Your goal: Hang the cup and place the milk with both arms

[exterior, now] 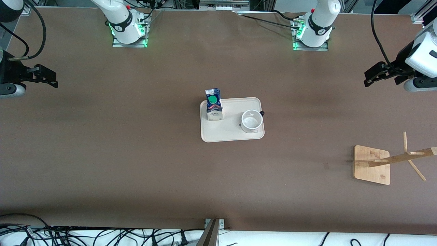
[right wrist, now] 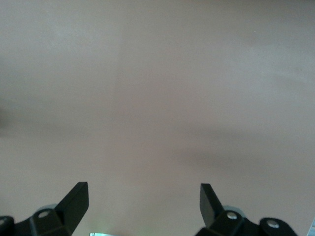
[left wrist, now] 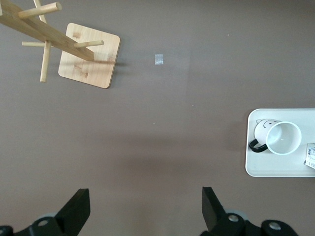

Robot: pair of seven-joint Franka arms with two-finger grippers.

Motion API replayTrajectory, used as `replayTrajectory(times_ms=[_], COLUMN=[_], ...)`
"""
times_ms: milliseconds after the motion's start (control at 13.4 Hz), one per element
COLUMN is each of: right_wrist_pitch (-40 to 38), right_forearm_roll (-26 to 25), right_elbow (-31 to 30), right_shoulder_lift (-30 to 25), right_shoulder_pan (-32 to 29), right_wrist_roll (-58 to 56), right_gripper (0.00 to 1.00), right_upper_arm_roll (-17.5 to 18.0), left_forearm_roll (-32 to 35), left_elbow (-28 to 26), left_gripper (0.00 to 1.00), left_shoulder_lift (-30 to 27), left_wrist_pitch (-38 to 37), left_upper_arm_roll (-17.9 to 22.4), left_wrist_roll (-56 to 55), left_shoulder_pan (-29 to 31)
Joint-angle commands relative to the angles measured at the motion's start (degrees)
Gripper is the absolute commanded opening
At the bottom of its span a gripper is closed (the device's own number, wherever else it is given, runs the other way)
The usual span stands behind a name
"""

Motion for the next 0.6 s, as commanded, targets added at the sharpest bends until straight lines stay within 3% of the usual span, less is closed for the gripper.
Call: replayTrajectory(times_ms=[0, 522], right_wrist_pitch=[-2.7, -2.9], right_forearm_roll=[-0.2, -0.5], right_elbow=[0.7, 0.9], right_shoulder_lift=[1.4, 3.4], right_shoulder_pan=[0.5, 1.9], right_wrist_roll=[0.1, -1.9], right_gripper=[1.0, 1.0], right_upper_arm_roll=[-0.4, -0.1], left_forearm_roll=[-0.8, -0.5], left_elbow=[-0.4, -0.2], left_gripper=[1.0, 1.0], left_shoulder_lift=[0.0, 0.3], left_wrist_pitch=[-0.2, -0.1], left_upper_arm_roll=[0.2, 0.2], left_wrist_roll=[0.6, 0.6], left_shoulder_pan=[0.0, 0.0])
